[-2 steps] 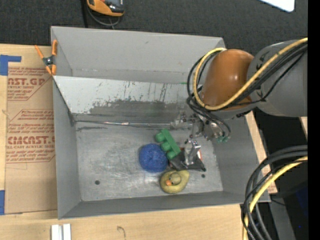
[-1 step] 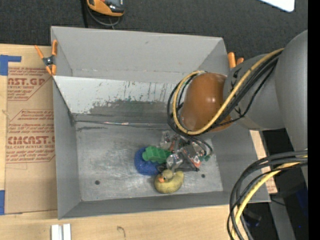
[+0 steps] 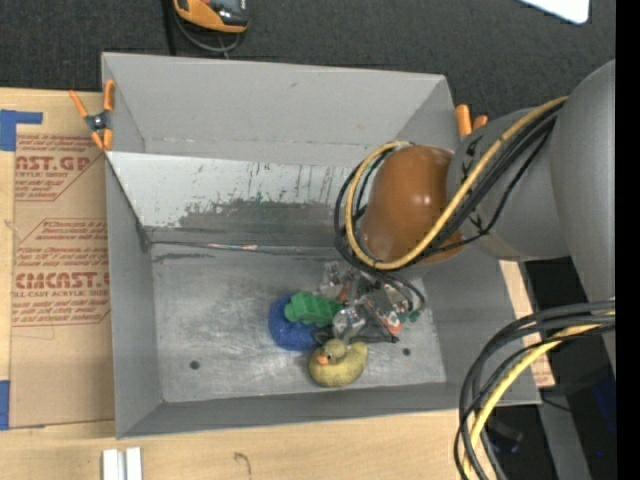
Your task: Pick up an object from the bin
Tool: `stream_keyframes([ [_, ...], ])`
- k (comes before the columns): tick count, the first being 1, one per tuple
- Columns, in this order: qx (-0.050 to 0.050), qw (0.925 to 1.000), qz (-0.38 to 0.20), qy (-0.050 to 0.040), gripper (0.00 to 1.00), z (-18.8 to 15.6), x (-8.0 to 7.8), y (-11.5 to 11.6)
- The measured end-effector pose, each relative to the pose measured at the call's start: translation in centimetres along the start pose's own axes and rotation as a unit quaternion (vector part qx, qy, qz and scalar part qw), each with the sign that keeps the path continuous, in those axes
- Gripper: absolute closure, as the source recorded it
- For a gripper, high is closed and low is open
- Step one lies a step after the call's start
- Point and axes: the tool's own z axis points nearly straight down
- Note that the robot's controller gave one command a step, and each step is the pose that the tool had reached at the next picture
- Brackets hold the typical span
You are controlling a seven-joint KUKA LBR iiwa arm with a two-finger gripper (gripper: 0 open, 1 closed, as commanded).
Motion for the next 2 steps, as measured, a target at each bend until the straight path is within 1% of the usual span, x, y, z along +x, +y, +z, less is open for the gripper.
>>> stream_keyframes([
  [1, -0.004, 0.9978, -0.066, 0.0021, 1.0, -0.3, -0.5, -0.5],
  [2, -0.004, 0.9921, -0.126, 0.003, 1.0, -15.0, -3.6, 4.1],
])
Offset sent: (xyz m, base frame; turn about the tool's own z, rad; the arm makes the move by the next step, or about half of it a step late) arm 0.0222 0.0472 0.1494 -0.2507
